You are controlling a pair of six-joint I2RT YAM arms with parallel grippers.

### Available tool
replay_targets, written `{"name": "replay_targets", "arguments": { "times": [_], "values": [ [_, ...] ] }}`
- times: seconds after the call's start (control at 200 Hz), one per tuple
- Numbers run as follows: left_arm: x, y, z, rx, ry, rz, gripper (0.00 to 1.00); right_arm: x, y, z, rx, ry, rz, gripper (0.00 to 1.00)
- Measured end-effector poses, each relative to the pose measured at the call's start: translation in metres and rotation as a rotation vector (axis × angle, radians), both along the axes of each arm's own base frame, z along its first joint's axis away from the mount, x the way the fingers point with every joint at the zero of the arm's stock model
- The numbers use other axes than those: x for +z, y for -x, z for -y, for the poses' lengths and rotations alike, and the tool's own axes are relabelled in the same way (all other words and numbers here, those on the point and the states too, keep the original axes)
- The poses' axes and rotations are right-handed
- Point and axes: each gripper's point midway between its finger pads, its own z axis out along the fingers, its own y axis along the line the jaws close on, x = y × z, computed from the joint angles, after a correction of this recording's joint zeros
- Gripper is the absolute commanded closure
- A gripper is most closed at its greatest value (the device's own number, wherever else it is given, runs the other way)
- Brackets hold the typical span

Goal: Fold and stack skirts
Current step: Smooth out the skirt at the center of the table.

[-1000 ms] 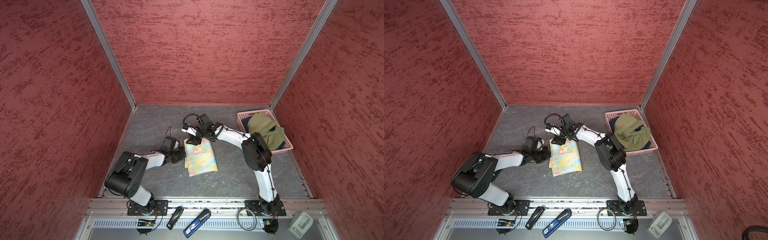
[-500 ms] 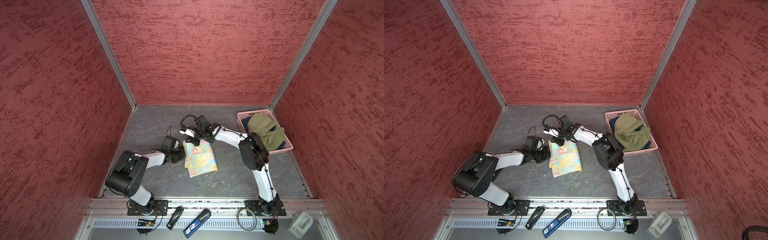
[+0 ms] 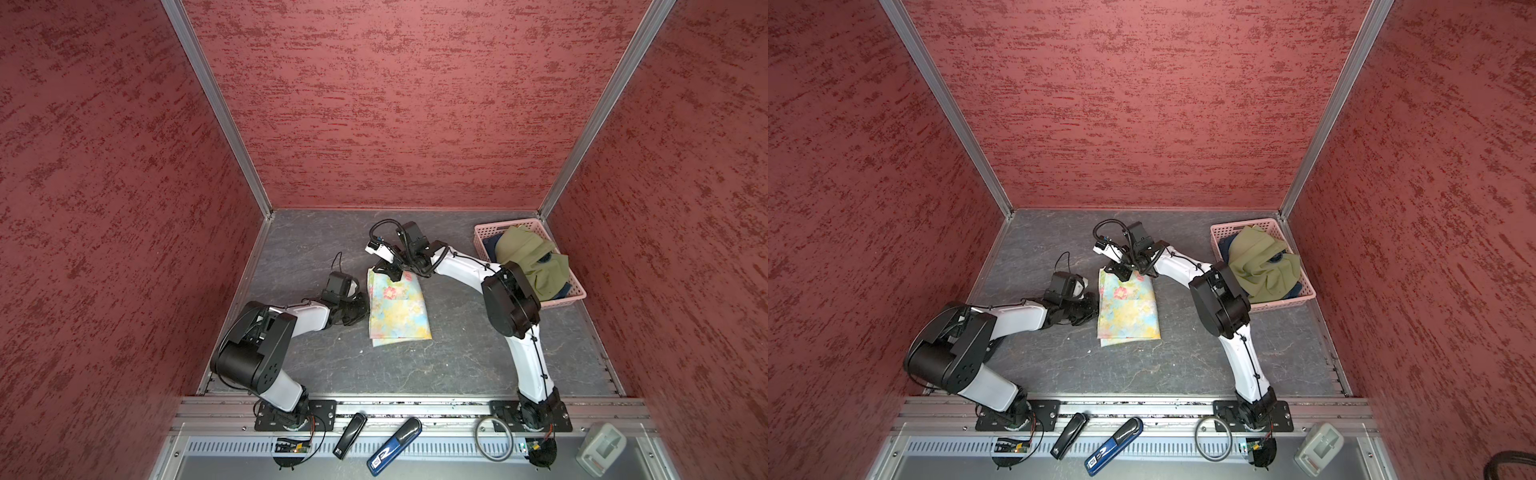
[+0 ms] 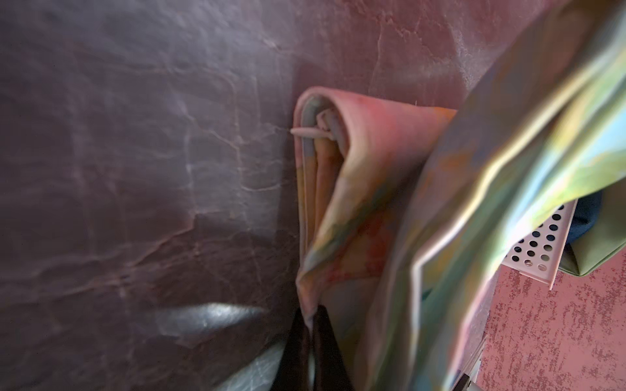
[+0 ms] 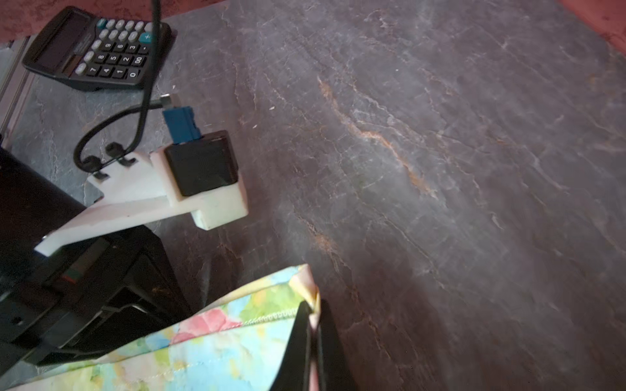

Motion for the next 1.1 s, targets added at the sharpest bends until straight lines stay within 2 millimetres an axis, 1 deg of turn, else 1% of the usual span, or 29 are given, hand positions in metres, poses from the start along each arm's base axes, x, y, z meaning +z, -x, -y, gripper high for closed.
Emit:
{"name": "replay_targets", "arguments": {
  "times": [0.095,0.185,0.441,0.471,0.491,0.506,0.511,0.556,0.581,0.646,0.711,0.776,0.852,0.937,0.992,1.047,1.102],
  "values": [
    [0.000,0.000,0.000,0.000,0.000,0.000,1.00,0.005,-0.009,0.001,-0.013,-0.016,0.008,1.00],
    [0.000,0.000,0.000,0.000,0.000,0.000,1.00,0.005,-0.017,0.000,-0.024,-0.025,0.013,1.00],
    [0.000,0.000,-0.002,0.005,-0.001,-0.002,1.00,-0.017,-0.020,0.000,-0.033,-0.015,-0.019,1.00],
    [-0.001,0.000,-0.002,0.006,-0.001,-0.004,1.00,-0.018,-0.020,0.000,-0.034,-0.014,-0.022,0.95],
    [-0.001,0.000,-0.002,0.007,-0.001,-0.005,1.00,-0.019,-0.019,0.000,-0.036,-0.014,-0.025,0.89],
    [-0.001,0.000,-0.003,0.007,-0.002,-0.006,1.00,-0.020,-0.019,0.000,-0.036,-0.015,-0.025,0.82],
    [-0.001,0.000,-0.003,0.008,-0.002,-0.006,1.00,-0.020,-0.019,0.000,-0.037,-0.015,-0.025,0.82],
    [-0.001,0.000,-0.004,0.010,-0.003,-0.010,1.00,-0.020,-0.020,-0.001,-0.042,-0.021,-0.025,0.61],
    [-0.001,0.000,-0.004,0.010,-0.004,-0.011,1.00,-0.020,-0.020,-0.001,-0.045,-0.022,-0.025,0.52],
    [-0.001,0.000,-0.004,0.011,-0.006,-0.015,1.00,-0.019,-0.022,0.001,-0.059,-0.025,-0.022,0.39],
    [-0.001,0.000,-0.004,0.011,-0.008,-0.019,1.00,-0.013,-0.022,0.004,-0.078,-0.035,-0.021,0.33],
    [0.000,-0.001,-0.004,0.013,-0.014,-0.025,1.00,-0.003,-0.022,0.012,-0.112,-0.054,-0.021,0.28],
    [0.000,-0.001,-0.006,0.017,-0.025,-0.031,1.00,0.017,-0.024,0.027,-0.185,-0.089,-0.018,0.24],
    [0.000,-0.002,-0.007,0.019,-0.046,-0.034,1.00,0.043,-0.029,0.053,-0.322,-0.132,-0.021,0.22],
    [0.001,-0.003,-0.007,0.015,-0.063,-0.034,1.00,0.056,-0.029,0.069,-0.413,-0.161,-0.037,0.22],
    [0.003,-0.004,-0.006,0.010,-0.082,-0.033,1.00,0.063,-0.025,0.087,-0.510,-0.191,-0.060,0.21],
    [0.004,-0.006,-0.004,0.004,-0.104,-0.031,1.00,0.062,-0.017,0.105,-0.605,-0.217,-0.104,0.21]
  ]
}}
